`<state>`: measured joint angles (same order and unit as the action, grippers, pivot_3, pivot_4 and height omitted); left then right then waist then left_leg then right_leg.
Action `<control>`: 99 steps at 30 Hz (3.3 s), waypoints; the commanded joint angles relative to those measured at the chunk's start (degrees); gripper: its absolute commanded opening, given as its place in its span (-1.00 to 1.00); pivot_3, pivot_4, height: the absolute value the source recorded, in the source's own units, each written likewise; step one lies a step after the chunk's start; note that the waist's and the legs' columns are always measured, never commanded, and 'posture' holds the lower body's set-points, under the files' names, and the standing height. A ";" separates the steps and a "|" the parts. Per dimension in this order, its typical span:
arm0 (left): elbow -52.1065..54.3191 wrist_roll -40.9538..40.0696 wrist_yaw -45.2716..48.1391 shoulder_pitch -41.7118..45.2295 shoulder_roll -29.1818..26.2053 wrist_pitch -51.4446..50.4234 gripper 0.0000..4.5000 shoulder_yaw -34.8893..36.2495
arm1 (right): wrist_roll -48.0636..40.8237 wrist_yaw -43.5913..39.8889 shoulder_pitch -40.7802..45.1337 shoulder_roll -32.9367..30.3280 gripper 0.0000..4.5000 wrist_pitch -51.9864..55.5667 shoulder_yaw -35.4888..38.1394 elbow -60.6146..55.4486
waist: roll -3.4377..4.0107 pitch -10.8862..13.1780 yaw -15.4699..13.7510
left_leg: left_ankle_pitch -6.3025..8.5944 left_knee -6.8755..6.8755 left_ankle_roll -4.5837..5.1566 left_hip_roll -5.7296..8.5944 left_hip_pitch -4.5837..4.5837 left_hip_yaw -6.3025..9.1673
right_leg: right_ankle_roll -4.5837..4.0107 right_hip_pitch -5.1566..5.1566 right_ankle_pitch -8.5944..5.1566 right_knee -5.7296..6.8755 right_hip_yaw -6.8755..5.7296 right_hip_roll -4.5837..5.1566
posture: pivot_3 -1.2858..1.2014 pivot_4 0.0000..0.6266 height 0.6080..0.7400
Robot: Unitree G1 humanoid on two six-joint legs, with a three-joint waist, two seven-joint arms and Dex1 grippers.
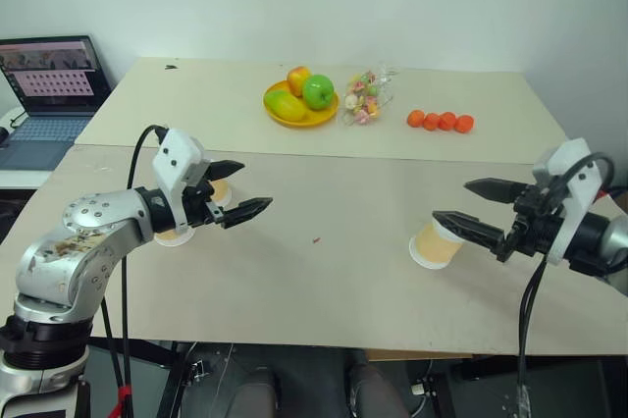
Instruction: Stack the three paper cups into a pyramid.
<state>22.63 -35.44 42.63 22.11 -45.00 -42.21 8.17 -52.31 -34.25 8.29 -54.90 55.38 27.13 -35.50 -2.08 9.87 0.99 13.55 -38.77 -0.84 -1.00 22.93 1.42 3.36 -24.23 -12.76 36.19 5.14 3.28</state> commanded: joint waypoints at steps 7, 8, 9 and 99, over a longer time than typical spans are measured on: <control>-0.65 -1.22 -4.98 -0.26 0.59 0.78 0.98 9.87 | 2.13 -1.81 5.63 0.66 1.00 -3.75 -5.91 2.34 | 0.00 0.00 0.38 | 0.00 0.00 0.00 -0.02 -0.05 0.00 | 0.01 0.01 0.01 0.02 0.00 -0.02 | 0.03 -0.52 0.91; -1.39 -0.92 -5.59 -0.14 0.18 1.14 0.98 11.48 | 2.59 -2.17 6.25 0.75 1.00 -4.10 -6.64 2.95 | 0.00 0.00 0.39 | 0.00 0.00 0.00 -0.02 -0.04 0.00 | 0.01 0.00 0.01 0.02 0.00 -0.01 | 0.03 -0.52 0.91; -2.14 -1.32 -6.41 0.32 0.19 1.33 0.98 13.45 | 3.01 -2.46 6.77 0.89 1.00 -4.44 -7.31 3.54 | 0.00 0.00 0.38 | 0.00 0.00 0.00 -0.01 -0.04 -0.01 | 0.01 0.00 0.01 0.02 0.01 -0.01 | 0.03 -0.52 0.91; -7.92 17.74 -27.24 -5.24 15.00 29.02 0.10 15.71 | 11.61 -8.60 14.19 -1.71 1.00 -3.66 -10.19 6.24 | -0.28 0.14 -0.27 | 0.00 -0.07 0.00 -0.05 -0.01 0.04 | -0.24 0.03 0.25 -0.01 -0.09 -0.01 | 0.03 -0.52 0.91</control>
<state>10.81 -19.40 17.71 12.03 -26.48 -13.82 20.97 -39.69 -43.50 22.18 -56.15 51.34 13.68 -27.72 -2.36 10.01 0.71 13.55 -38.85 -0.83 -1.03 22.94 1.48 3.12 -24.21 -12.52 36.20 5.04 3.27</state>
